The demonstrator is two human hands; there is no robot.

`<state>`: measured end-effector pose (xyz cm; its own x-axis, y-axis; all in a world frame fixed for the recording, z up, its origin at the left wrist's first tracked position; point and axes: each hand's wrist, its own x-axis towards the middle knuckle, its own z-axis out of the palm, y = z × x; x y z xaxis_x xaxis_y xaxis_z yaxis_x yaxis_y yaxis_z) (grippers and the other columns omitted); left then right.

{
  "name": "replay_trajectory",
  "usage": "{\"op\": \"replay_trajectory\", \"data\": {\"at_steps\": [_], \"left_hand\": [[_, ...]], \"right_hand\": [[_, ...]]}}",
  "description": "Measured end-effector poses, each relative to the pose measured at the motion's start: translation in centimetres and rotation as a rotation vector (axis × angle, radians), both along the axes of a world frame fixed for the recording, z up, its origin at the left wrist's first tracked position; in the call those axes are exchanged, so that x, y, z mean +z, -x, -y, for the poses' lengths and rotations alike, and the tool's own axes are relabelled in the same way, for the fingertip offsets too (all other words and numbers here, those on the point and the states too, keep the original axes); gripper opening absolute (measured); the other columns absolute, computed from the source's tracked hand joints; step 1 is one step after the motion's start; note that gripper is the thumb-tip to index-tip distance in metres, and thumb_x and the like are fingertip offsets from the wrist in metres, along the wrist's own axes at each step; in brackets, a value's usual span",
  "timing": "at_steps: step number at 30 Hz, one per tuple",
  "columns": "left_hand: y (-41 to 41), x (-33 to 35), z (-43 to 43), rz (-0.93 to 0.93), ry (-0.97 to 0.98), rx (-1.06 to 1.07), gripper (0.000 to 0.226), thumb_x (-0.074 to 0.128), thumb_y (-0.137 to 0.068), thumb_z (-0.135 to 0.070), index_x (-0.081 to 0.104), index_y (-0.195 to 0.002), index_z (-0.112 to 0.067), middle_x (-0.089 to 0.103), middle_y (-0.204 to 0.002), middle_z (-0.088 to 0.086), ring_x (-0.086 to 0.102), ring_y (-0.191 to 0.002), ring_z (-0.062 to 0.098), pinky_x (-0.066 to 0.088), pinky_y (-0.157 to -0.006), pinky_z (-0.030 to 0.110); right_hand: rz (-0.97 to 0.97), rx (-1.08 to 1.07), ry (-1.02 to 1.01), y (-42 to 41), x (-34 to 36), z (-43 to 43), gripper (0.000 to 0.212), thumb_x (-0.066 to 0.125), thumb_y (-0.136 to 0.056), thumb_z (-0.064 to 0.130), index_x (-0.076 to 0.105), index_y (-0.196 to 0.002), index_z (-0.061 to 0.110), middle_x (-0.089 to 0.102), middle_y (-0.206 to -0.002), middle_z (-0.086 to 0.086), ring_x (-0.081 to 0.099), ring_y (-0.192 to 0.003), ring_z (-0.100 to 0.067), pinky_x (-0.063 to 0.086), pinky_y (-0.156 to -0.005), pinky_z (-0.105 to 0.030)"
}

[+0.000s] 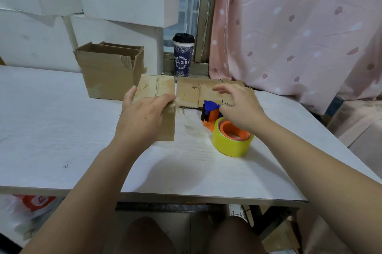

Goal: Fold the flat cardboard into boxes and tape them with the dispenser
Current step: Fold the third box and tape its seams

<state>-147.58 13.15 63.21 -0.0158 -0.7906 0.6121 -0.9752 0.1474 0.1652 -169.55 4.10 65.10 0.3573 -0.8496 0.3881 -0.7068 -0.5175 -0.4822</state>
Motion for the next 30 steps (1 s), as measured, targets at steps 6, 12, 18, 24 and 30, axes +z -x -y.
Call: {"op": "replay_trajectory", "data": {"at_steps": [6,12,18,24,30], "left_hand": [[-0.1,0.6,-0.1,-0.094,-0.02,-0.053,0.032,0.044,-0.097,-0.012,0.057,-0.124,-0.023,0.068,-0.107,0.001,0.057,-0.095,0.025,0.028,-0.064,0.031],[-0.7,0.4,0.2,-0.08,-0.013,-0.114,0.034,0.047,-0.095,-0.009,0.056,-0.126,-0.017,0.065,-0.113,0.004,0.06,-0.094,0.028,0.038,-0.062,0.031],[-1.0,0.3,0.4,-0.112,0.034,-0.145,0.038,0.049,-0.095,-0.012,0.049,-0.132,-0.02,0.061,-0.109,0.006,0.062,-0.094,0.024,0.051,-0.067,0.04],[-1.0,0.1,0.4,-0.198,0.074,-0.185,0.058,0.056,-0.09,-0.008,0.035,-0.139,-0.03,0.063,-0.108,0.0,0.062,-0.095,0.018,0.053,-0.073,0.039],[-1.6,0.7,0.5,-0.334,0.032,-0.223,0.052,0.06,-0.089,-0.01,0.045,-0.134,-0.032,0.064,-0.101,-0.01,0.062,-0.087,0.002,0.041,-0.073,0.005]], "right_hand": [[0.324,0.1,-0.13,-5.0,-0.1,-4.1,0.048,0.043,-0.082,-0.006,0.066,-0.117,0.018,0.065,-0.105,0.01,0.059,-0.099,-0.003,0.048,-0.091,-0.023],[0.567,0.136,-0.407,-9.5,-4.5,-7.7,0.08,0.034,-0.08,-0.01,0.027,-0.15,0.027,0.036,-0.15,0.011,0.035,-0.127,0.003,0.035,-0.09,0.0],[0.605,0.147,-0.412,-11.1,-6.4,-8.2,0.088,0.039,-0.08,-0.005,0.01,-0.152,0.037,0.04,-0.143,0.011,0.046,-0.123,-0.016,0.041,-0.104,-0.032],[0.657,0.145,-0.409,-9.1,-6.4,-7.3,0.073,0.038,-0.082,-0.013,0.041,-0.144,0.026,0.046,-0.13,0.027,0.041,-0.12,0.007,0.035,-0.089,0.001],[0.484,0.191,-0.06,-9.0,-3.0,-5.3,0.055,0.036,-0.087,-0.008,0.057,-0.132,0.015,0.058,-0.133,-0.001,0.048,-0.127,-0.012,0.033,-0.106,-0.018]]}}
